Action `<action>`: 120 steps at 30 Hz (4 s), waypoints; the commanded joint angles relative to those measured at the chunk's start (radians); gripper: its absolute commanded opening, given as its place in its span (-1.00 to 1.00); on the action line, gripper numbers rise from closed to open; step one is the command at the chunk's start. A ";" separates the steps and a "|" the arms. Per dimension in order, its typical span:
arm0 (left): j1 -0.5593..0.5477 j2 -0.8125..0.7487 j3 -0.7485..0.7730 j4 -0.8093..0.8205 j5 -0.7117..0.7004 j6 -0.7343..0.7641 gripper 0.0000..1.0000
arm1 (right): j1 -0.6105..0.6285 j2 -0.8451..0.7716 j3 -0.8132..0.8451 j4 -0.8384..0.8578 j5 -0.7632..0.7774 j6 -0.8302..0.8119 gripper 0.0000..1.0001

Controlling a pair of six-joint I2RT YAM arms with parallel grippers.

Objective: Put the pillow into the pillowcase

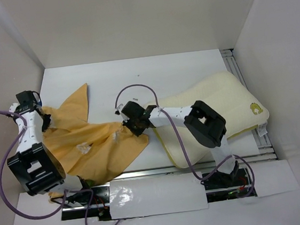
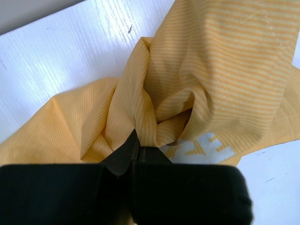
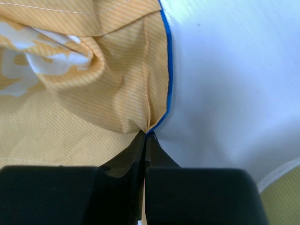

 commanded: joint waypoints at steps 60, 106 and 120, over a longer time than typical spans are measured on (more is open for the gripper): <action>-0.133 0.180 0.402 0.128 0.169 0.169 1.00 | -0.340 0.290 0.902 0.132 0.429 -0.368 1.00; -1.070 0.120 -0.128 0.248 0.051 0.088 0.28 | -0.075 -0.650 -0.488 -0.233 0.470 0.333 0.95; -1.079 0.275 -0.036 0.133 -0.017 0.036 -0.53 | -0.195 -0.740 -0.548 -0.185 0.415 0.362 0.31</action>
